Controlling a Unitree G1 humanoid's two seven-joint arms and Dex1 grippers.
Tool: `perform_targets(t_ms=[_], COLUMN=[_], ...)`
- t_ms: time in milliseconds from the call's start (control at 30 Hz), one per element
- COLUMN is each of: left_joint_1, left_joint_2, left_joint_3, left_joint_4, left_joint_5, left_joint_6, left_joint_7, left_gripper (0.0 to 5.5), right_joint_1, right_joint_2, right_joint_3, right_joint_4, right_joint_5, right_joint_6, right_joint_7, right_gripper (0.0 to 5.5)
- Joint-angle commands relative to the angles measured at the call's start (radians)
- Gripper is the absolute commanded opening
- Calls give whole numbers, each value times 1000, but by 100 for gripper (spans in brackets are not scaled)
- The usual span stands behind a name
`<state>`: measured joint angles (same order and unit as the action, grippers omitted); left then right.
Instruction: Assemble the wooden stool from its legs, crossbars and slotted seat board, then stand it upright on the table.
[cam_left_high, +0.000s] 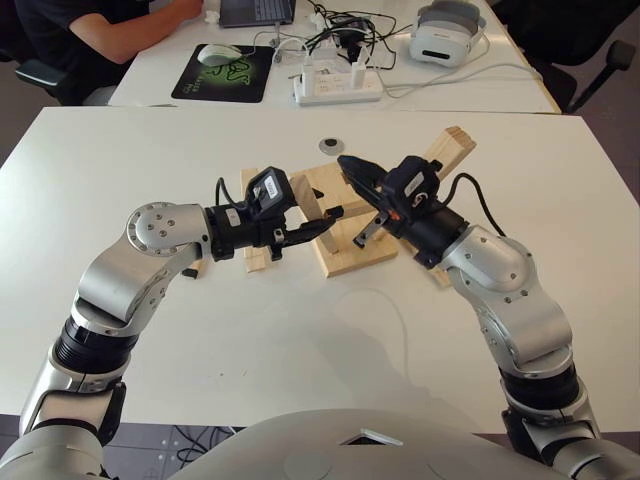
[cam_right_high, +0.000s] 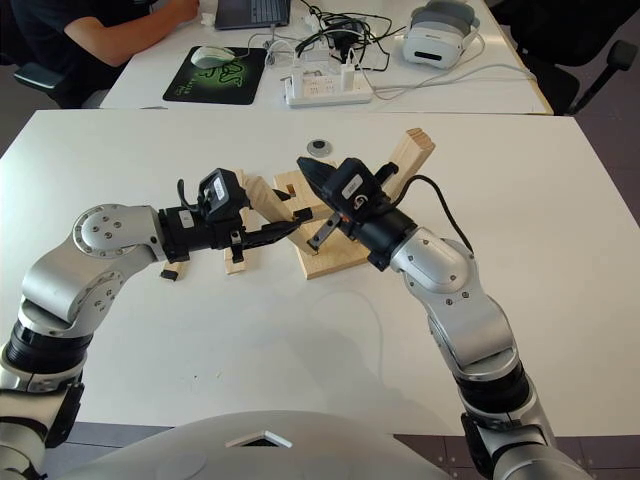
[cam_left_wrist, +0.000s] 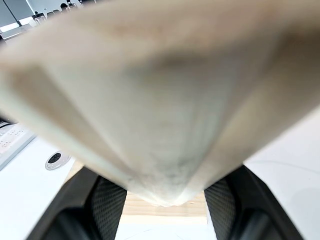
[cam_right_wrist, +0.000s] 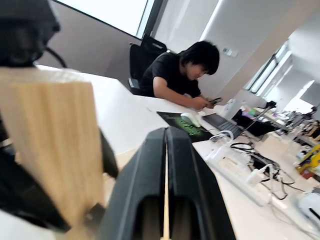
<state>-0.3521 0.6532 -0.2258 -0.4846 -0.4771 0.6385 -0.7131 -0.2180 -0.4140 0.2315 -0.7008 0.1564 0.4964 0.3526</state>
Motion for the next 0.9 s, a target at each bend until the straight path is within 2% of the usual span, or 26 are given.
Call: perform_targets(t_ms=[33,167,267,333,467,667,700,800,867,900], left_joint_1=[35,18,13,12,20,25,23,14,2,3], left_joint_2=[27,24,24,22,21,16,15,18,20,25], left_joint_3=[-28,-32,-29,-30,-27,-23,-24,-24,-25,-23], left_joint_4=[43,45,42,44,41,41,44,53,64,66], left_joint_5=[28,26,25,26,28,32,33,35,37,39], left_joint_6=[77,84,89,91,93,93,92,88,83,80], left_joint_7=[-7,-14,-18,-20,-16,-5,-5,-9,-20,-25], left_gripper=[207,207,207,207,207,207,207,207,207,207], right_joint_1=[-3,75,98,87,23,-16,-6,67,103,102], right_joint_2=[-6,-150,-173,-143,-37,14,1,-130,-173,-163], right_joint_3=[-13,170,207,184,66,-7,13,188,223,204], right_joint_4=[22,112,110,101,83,70,75,137,138,127], right_joint_5=[-40,-156,-181,-174,-133,-102,-108,-192,-210,-192], right_joint_6=[-36,82,117,121,41,-28,-24,71,115,128], right_joint_7=[3,109,134,114,46,50,69,178,208,208], right_gripper=[0,0,0,0,0,0,0,0,0,0])
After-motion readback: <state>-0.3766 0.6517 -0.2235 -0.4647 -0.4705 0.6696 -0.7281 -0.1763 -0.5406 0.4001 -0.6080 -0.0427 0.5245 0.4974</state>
